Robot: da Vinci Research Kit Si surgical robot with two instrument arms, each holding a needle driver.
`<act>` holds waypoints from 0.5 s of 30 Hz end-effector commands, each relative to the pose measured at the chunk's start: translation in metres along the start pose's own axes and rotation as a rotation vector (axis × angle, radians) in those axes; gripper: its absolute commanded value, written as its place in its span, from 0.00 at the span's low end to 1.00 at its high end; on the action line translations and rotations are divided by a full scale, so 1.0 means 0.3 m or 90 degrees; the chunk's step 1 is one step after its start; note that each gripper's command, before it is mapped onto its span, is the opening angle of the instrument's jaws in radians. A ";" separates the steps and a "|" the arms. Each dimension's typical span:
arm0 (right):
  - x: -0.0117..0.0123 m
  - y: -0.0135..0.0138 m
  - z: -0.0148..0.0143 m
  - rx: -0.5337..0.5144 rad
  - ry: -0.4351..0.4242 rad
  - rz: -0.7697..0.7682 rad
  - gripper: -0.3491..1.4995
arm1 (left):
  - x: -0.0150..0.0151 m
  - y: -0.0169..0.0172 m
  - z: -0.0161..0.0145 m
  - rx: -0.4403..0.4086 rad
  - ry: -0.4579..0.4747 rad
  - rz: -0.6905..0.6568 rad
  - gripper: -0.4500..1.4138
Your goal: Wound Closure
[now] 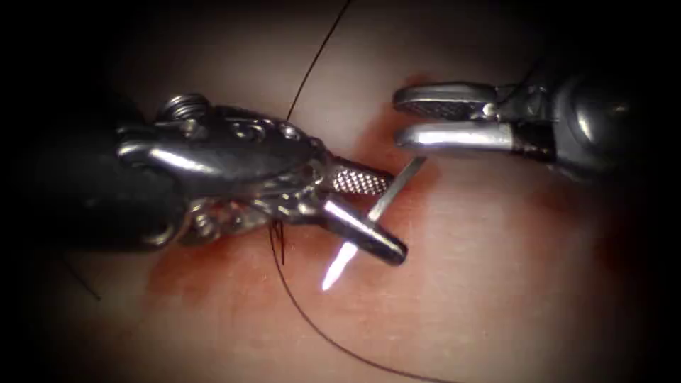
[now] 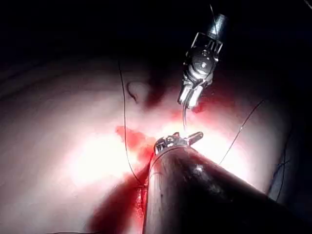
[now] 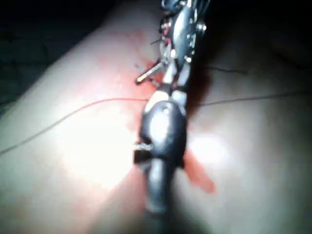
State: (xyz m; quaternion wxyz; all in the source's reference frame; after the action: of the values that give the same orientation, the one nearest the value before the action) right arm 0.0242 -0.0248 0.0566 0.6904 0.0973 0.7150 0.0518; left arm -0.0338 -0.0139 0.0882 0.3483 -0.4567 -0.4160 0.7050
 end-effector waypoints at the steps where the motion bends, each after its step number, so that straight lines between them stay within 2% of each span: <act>1: -0.0017 -0.0011 0.0024 0.004 0.002 0.000 0.00 | -0.001 -0.001 0.002 0.000 0.002 0.003 0.21; 3: -0.0016 -0.0014 0.0027 0.006 0.003 0.000 0.00 | -0.001 -0.001 0.001 0.004 0.009 0.004 0.02; 4: -0.0015 -0.0015 0.0029 0.006 0.003 0.000 0.00 | 0.000 -0.001 0.001 0.005 0.014 0.005 0.00; 8: -0.0016 -0.0018 0.0036 0.006 0.003 -0.001 0.00 | -0.001 -0.001 0.000 0.003 0.026 0.006 0.00; 13: -0.0016 -0.0018 0.0040 -0.033 -0.012 0.000 0.00 | 0.000 -0.002 0.000 -0.002 0.058 0.004 0.00; 15: -0.0014 -0.0014 0.0045 -0.072 -0.025 0.005 0.45 | 0.001 -0.003 -0.001 0.010 0.081 0.004 0.00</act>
State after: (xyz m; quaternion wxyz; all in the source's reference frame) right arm 0.0250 -0.0249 0.0565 0.7099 0.0589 0.6944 0.1018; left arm -0.0329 -0.0129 0.0882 0.3795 -0.5037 -0.3813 0.6759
